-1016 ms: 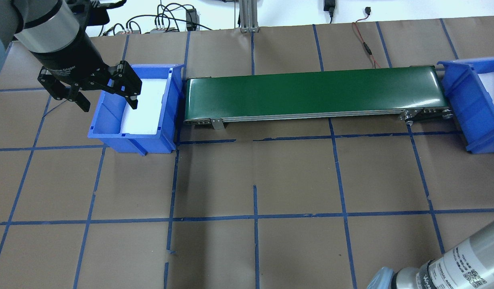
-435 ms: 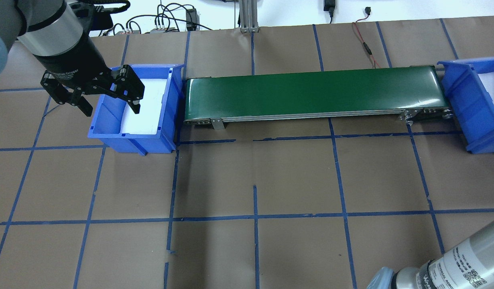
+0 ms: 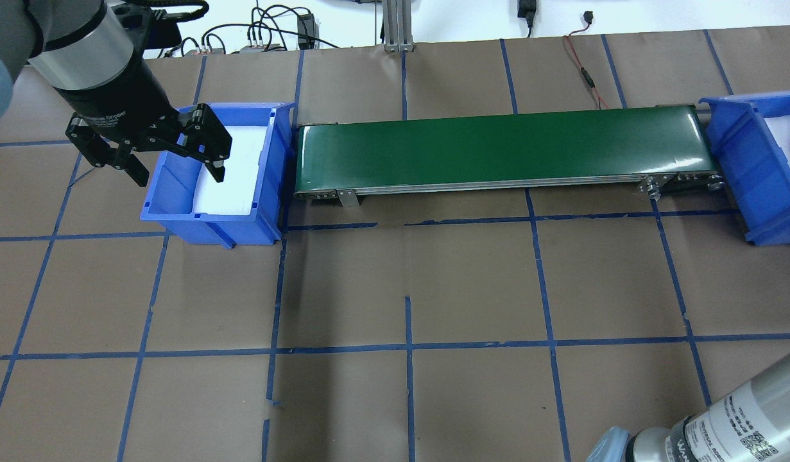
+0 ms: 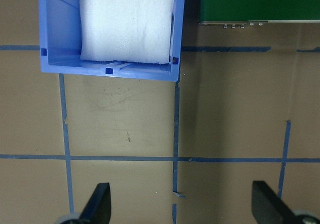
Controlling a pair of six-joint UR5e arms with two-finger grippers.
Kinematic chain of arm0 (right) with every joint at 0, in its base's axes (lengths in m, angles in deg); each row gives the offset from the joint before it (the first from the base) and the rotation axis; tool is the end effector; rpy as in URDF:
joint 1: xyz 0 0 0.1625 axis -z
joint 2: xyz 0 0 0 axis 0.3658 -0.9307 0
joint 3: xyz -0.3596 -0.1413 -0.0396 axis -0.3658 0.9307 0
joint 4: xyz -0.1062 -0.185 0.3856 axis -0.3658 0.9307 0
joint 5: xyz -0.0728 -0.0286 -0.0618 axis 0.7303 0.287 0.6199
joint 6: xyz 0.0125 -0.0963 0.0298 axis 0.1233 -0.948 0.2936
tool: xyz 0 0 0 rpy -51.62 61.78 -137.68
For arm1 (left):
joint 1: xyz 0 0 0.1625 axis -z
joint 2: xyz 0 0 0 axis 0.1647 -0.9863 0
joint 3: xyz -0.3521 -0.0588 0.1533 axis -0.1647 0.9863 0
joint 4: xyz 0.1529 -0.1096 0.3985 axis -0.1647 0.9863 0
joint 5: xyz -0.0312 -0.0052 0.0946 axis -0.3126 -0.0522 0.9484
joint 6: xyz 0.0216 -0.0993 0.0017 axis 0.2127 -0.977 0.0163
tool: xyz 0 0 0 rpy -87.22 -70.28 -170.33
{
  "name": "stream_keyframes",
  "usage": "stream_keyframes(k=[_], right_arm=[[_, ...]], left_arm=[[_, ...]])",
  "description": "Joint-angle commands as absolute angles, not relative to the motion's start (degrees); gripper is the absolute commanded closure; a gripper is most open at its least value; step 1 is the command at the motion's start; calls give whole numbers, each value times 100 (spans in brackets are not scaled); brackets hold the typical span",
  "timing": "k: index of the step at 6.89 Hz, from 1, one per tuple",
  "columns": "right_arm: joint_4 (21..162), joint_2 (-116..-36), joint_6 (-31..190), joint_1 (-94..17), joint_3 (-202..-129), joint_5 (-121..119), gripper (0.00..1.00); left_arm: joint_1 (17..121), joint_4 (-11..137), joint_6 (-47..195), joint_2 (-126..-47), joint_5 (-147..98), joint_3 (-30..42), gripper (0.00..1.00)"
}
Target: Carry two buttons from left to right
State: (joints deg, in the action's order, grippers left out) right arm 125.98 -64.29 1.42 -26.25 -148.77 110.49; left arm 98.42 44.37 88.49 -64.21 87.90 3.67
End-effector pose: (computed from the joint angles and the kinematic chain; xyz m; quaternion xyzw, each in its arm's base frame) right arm -0.3761 -0.6154 0.2689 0.1699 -0.9850 0.0273 0.0140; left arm -0.1226 -0.4971 0.4697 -0.0113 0.9994 0.0329 0.0072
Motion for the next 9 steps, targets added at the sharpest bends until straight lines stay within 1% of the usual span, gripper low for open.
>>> stream_keyframes(k=[1, 2, 3, 4, 6, 7, 9], right_arm=[[12667, -6448, 145, -2618, -14932, 11048, 0], [12658, -6648, 198, -2618, -14949, 11065, 0], [12588, -7059, 381, -2697, -14958, 11048, 0], [12553, -7307, 505, -3011, -14941, 11030, 0], [12466, -7528, 1292, -3923, -14949, 10811, 0], [12073, -7651, 1984, -4206, -14967, 10845, 0], [11126, -8247, 3276, -4751, -15028, 10907, 0]], left_arm=[[9843, 4437, 8849, -6421, 8792, 376, 0], [9843, 4437, 8849, -6421, 8792, 376, 0], [9843, 4446, 8849, -6421, 8801, 376, 0], [9834, 4437, 8849, -6421, 8801, 359, 0], [9834, 4437, 8849, -6421, 8792, 359, 0], [9834, 4437, 8849, -6421, 8792, 359, 0], [9825, 4437, 8849, -6421, 8792, 341, 0]])
